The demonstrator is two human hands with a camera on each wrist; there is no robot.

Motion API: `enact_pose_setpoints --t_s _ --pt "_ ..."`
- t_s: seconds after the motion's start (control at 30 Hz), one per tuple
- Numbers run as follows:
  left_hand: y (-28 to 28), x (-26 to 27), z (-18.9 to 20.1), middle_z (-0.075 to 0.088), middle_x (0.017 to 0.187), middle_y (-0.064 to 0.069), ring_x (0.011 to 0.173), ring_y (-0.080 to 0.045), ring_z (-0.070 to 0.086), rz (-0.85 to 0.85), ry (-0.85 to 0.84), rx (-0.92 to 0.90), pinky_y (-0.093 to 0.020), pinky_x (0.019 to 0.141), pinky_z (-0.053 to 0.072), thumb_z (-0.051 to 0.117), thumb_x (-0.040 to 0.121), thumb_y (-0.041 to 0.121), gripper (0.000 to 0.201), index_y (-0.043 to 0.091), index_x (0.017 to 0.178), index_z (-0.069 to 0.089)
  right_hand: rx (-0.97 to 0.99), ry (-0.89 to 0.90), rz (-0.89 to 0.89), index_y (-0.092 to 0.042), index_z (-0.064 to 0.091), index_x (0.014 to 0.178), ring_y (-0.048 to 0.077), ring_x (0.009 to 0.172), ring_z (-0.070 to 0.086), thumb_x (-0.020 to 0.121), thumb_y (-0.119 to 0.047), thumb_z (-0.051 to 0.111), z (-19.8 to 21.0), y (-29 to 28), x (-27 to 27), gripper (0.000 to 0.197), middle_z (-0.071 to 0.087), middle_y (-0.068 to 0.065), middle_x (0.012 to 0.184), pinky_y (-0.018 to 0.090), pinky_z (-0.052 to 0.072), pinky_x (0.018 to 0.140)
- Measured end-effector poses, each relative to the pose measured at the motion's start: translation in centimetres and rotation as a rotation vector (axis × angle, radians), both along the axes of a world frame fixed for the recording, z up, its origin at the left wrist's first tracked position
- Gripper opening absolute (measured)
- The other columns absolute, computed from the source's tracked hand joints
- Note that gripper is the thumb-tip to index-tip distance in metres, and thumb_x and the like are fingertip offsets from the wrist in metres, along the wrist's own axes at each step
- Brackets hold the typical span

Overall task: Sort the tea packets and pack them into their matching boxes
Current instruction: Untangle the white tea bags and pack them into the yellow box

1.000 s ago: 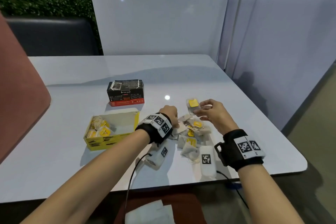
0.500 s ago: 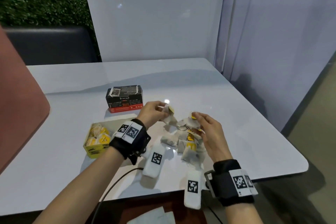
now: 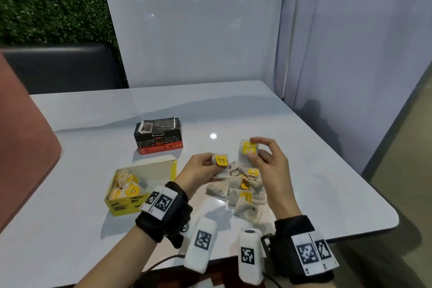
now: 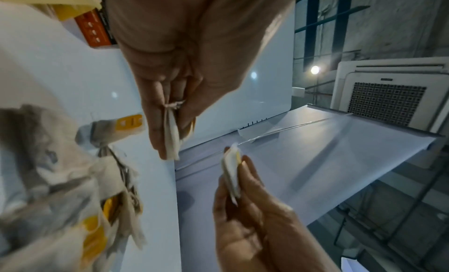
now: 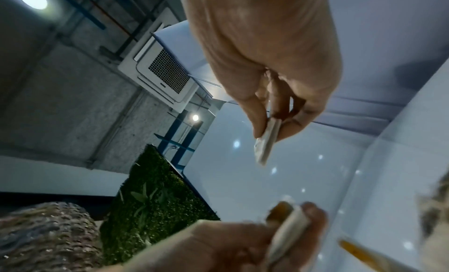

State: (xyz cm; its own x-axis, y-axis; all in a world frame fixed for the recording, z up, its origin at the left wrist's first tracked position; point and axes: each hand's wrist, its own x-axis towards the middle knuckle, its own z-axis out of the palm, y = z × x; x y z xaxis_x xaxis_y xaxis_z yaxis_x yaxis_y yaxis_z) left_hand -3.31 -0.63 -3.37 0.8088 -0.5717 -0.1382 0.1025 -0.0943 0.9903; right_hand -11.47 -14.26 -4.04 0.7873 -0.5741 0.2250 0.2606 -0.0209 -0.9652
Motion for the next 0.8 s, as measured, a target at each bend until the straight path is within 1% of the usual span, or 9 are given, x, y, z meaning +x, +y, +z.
enact_pose_setpoints --t_s 0.13,0.2,0.27,0.3,0.43,0.5,0.6,0.73,0.8 --pt "0.0 -0.6 0.2 0.065 0.11 -0.022 0.091 -0.022 0.068 -0.079 0.182 -0.136 -0.027 0.084 0.055 0.04 0.088 -0.011 0.029 -0.011 0.111 0.058 -0.148 0.124 0.06 -0.021 0.052 0.112 0.015 0.077 0.065 0.078 -0.007 0.071 0.8 1.4 0.8 0.042 0.064 0.001 0.084 0.02 0.053 0.066" --pt "0.2 -0.6 0.2 0.068 0.096 -0.022 0.084 -0.024 0.069 -0.103 0.335 -0.279 -0.036 0.092 0.052 0.038 0.086 -0.007 0.03 -0.01 0.091 0.067 -0.327 0.227 -0.005 -0.018 0.053 0.107 0.014 0.072 0.061 0.075 -0.007 0.074 0.4 2.4 1.8 0.04 0.057 -0.004 0.077 0.016 0.049 0.061" --pt "0.6 -0.5 0.2 0.068 0.078 -0.017 0.07 -0.022 0.067 -0.064 0.446 -0.378 -0.039 0.09 0.051 0.037 0.089 0.0 0.034 -0.005 0.074 0.068 -0.436 0.258 -0.049 -0.016 0.053 0.105 0.013 0.069 0.057 0.077 -0.008 0.072 -0.1 3.1 2.5 0.035 0.054 -0.005 0.071 0.021 0.049 0.063" --pt "0.8 -0.5 0.2 0.068 0.079 -0.016 0.071 -0.021 0.068 -0.048 0.425 -0.367 -0.035 0.085 0.054 0.039 0.093 0.002 0.032 -0.005 0.079 0.067 -0.485 0.265 -0.049 -0.015 0.054 0.105 0.012 0.069 0.056 0.079 -0.009 0.071 -0.1 3.2 2.6 0.032 0.054 -0.006 0.07 0.021 0.049 0.064" --pt "1.8 -0.3 -0.5 0.065 0.102 -0.021 0.083 -0.018 0.069 0.023 0.294 -0.254 -0.023 0.074 0.057 0.037 0.095 -0.003 0.024 -0.008 0.104 0.058 -0.524 0.278 0.0 -0.011 0.057 0.104 0.004 0.069 0.056 0.088 -0.009 0.06 0.2 1.5 2.3 0.016 0.06 0.0 0.083 0.005 0.041 0.055" --pt "2.4 0.0 -0.7 0.066 0.098 -0.016 0.078 -0.014 0.07 0.043 0.266 -0.216 -0.023 0.071 0.056 0.036 0.096 -0.003 0.023 -0.004 0.099 0.059 -0.648 0.386 -0.05 -0.009 0.06 0.105 0.011 0.077 0.058 0.091 -0.005 0.053 0.0 -0.8 2.1 0.016 0.062 0.004 0.093 0.008 0.043 0.063" --pt "2.8 0.1 -0.7 0.066 0.097 -0.014 0.08 -0.014 0.069 0.042 0.249 -0.196 -0.022 0.069 0.056 0.036 0.096 -0.003 0.023 -0.003 0.099 0.059 -0.929 0.674 -0.008 -0.01 0.062 0.107 0.024 0.096 0.058 0.089 0.0 0.047 -0.8 -4.2 2.5 0.025 0.064 0.009 0.106 0.03 0.047 0.08" --pt "2.3 -0.2 -0.5 0.067 0.097 -0.014 0.079 -0.013 0.07 0.011 0.254 -0.222 -0.021 0.071 0.057 0.036 0.095 -0.003 0.024 0.002 0.097 0.06 -1.101 0.846 0.08 -0.013 0.063 0.107 0.027 0.102 0.058 0.091 -0.01 0.051 -1.4 -6.6 4.4 0.02 0.063 0.009 0.111 0.032 0.046 0.082" --pt "2.1 -0.4 -0.7 0.067 0.098 -0.016 0.082 -0.015 0.069 -0.001 0.256 -0.222 -0.021 0.07 0.058 0.037 0.095 -0.003 0.025 0.002 0.099 0.06 -1.224 0.866 0.224 -0.016 0.06 0.112 0.024 0.104 0.058 0.089 -0.003 0.051 -1.5 -7.1 5.4 0.028 0.061 0.005 0.114 0.032 0.045 0.081"
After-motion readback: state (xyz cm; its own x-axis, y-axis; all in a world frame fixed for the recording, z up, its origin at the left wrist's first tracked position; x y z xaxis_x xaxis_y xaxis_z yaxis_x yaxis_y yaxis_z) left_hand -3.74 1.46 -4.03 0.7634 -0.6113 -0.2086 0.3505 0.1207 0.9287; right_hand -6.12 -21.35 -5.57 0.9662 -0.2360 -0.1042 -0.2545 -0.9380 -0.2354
